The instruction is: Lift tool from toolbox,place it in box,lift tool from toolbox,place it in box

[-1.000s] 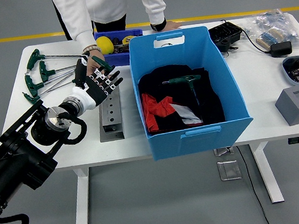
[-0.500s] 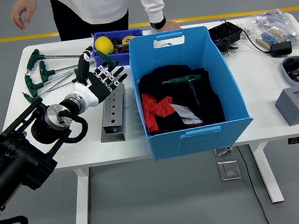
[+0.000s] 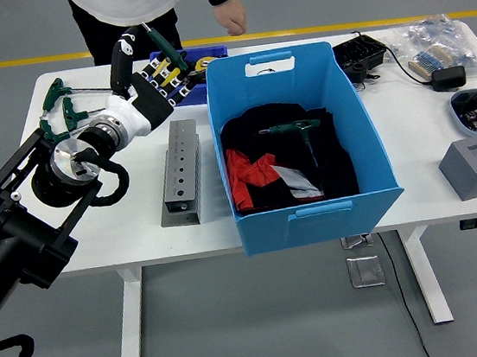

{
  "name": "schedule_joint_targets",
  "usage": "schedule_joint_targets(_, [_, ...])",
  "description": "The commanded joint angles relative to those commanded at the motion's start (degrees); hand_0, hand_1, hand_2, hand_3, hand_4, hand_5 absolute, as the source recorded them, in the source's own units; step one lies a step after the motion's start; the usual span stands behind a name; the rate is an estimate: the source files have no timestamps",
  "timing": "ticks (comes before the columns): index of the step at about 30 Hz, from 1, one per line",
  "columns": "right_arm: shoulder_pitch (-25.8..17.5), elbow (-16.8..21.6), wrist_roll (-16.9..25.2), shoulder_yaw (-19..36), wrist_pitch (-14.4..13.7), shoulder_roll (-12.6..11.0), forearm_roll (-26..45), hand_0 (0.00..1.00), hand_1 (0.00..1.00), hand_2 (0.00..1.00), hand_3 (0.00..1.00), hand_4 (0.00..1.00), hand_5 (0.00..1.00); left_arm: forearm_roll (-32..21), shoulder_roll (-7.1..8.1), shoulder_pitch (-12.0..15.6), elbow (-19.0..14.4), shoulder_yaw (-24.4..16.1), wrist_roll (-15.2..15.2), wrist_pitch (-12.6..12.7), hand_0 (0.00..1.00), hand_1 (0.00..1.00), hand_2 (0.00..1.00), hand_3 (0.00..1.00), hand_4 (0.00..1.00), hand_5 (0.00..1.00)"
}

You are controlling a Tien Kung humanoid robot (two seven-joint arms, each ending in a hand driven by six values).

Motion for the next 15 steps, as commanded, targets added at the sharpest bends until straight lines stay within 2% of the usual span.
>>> schedule_joint_targets(5, [0.0,0.0,0.0,0.0,0.1,0.0,-0.2,0.652,0.64,0.731,0.571,0.835,0.657,1.2,0.58,-2.7,-2.2,2.7,1.2,-0.7,0.604,0.694,0.792,0.784,0.761,0.84])
schedule_joint_targets(9, [0.3,0.0,0.1,-0.4,0.1,-0.2,0.3,0.651,0.64,0.731,0.571,0.834,0.657,2.1,0.17,-5.4,-2.9,6.1,1.8,-2.3,0.611,0.693,0.787,0.78,0.767,0.84])
schedule_joint_targets(11, [0.4,0.0,0.1,-0.5,0.0,-0.2,0.4,0.651,0.64,0.731,0.571,0.834,0.657,2.6,-0.29,-6.6,-2.4,8.1,1.9,-3.1,0.611,0.693,0.787,0.78,0.767,0.84])
schedule_joint_targets(15, [0.8,0.0,0.2,-0.9,0.0,-0.4,0.8,0.651,0.638,0.731,0.571,0.834,0.656,5.6,-3.08,-10.2,2.1,13.9,2.2,-5.9,0.615,0.698,0.788,0.783,0.757,0.828])
